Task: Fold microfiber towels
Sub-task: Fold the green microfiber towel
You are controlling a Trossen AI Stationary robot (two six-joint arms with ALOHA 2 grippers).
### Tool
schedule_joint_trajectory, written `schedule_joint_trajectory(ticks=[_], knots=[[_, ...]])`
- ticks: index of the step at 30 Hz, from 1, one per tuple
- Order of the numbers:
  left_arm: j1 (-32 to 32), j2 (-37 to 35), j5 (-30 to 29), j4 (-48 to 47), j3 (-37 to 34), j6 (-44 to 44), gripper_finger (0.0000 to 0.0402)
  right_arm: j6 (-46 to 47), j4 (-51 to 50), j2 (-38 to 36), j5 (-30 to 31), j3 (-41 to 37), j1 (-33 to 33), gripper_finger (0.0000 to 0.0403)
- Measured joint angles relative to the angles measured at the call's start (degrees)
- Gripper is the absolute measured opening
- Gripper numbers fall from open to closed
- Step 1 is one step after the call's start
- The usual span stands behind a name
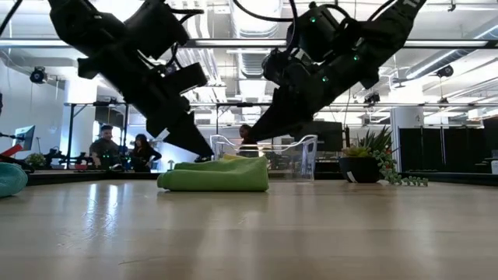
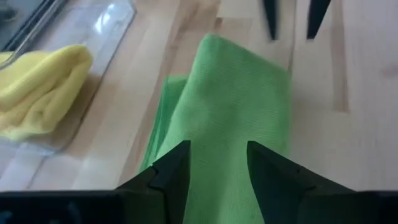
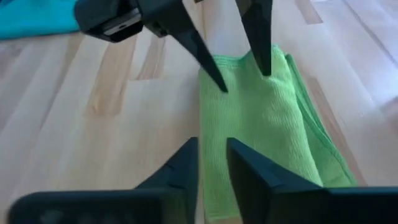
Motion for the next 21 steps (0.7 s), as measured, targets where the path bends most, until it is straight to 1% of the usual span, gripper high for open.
schedule_joint_trajectory(ticks=[4, 7, 10, 15, 17, 19, 21], knots=[[0.04, 1.46, 2.45, 0.4, 1.27, 0.94, 0.0141, -1.37, -0.57, 2.25, -0.16, 2.26, -0.51, 0.0133], [0.31, 2.69, 2.7, 0.98, 1.13, 2.3, 0.0141, -2.46, -5.11, 5.01, -0.1, 5.5, -0.58, 0.0168], [0.98, 4.26, 2.79, 1.64, 0.88, 2.34, 0.0141, -4.17, -11.24, 8.36, 0.08, 9.21, -0.53, 0.0192], [1.92, 5.52, 2.93, -0.33, 0.43, 2.17, 0.0141, -3.55, -15.76, 13.08, 0.45, 16.08, -1.66, 0.021], [2.26, 5.49, 2.89, -0.18, 0.32, 1.99, 0.0141, -2.95, -17.75, 13.93, 0.51, 17.69, -2.36, 0.0211], [2.56, 4.97, 2.7, -1.42, -0.02, 1.97, 0.0141, -2.99, -17.54, 14.18, 0.6, 19.17, -2.85, 0.0211], [2.8, 4.75, 2.57, -1.92, 0.19, 1.97, 0.0141, -3.19, -18.36, 13.73, 0.57, 19.34, -3.26, 0.0211]])
